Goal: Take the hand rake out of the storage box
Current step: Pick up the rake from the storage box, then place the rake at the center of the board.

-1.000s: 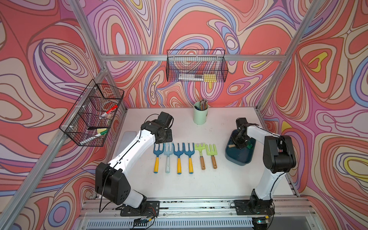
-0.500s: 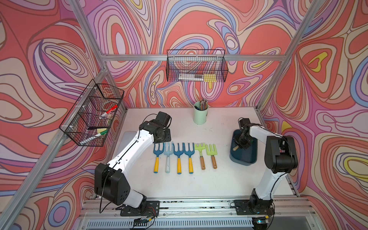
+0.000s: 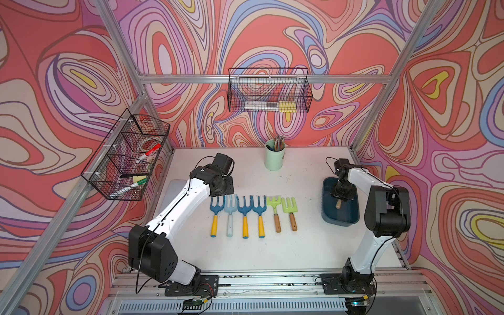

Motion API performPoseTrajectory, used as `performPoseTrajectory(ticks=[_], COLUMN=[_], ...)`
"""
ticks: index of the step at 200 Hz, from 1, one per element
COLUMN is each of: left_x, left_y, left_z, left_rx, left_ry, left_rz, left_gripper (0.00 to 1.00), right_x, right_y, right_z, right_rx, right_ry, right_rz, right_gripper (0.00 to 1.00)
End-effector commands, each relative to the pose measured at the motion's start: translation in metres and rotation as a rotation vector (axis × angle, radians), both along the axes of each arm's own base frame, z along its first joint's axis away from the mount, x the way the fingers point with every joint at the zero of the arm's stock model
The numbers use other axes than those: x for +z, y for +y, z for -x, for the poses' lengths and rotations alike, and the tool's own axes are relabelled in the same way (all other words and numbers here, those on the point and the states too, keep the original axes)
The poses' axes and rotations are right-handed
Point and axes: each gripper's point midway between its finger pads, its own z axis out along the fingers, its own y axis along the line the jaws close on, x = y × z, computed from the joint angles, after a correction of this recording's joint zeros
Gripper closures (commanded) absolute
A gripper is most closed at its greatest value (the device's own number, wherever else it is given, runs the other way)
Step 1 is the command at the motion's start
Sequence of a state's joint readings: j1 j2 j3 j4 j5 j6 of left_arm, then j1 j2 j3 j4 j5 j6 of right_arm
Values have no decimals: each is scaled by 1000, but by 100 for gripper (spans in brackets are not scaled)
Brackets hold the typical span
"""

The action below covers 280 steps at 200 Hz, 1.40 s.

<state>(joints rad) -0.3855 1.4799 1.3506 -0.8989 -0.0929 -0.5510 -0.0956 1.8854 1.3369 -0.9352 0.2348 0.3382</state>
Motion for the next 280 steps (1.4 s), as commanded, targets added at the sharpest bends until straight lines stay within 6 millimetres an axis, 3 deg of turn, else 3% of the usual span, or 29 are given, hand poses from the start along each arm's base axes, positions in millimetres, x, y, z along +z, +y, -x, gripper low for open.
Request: performPoseTrajectory(ticks=[1,50,86,90,98,122,156,181,206,227,280], left_x=[5,11,11,10,9,5,5,7,10,12,11], left_y=[3,6,4,4,4,-1,1,7,12,13,17], left_z=[7,9,9,8,8,5,6,9,11,12,15], left_rx=[11,9,12,12,13,13,12,12,25,31,38], left_ry=[-6,-15,-21,-20,-20,-13,-14,-17,-28,-34,-30], left_rz=[16,5,18,20,22,41,34,3,-12,-15,-28], left_gripper=[49,49,49,49,49,49,49,49,49,49,49], right_x=[3,48,66,78,83,98,117,103,69,44,15], right_y=[-14,0,16,19,25,57,128,182,212,213,192], right_z=[0,-26,-24,-24,-24,-25,-20,-1,22,41,84], right_rx=[64,27,42,48,56,136,294,386,410,409,450], right_ry=[35,-127,-168,-198,-207,-212,-226,-193,-135,-88,44], right_rz=[30,-78,-117,-120,-126,-111,-134,-208,-277,-289,-243], right_gripper=[100,100,100,100,100,100,100,100,100,100,100])
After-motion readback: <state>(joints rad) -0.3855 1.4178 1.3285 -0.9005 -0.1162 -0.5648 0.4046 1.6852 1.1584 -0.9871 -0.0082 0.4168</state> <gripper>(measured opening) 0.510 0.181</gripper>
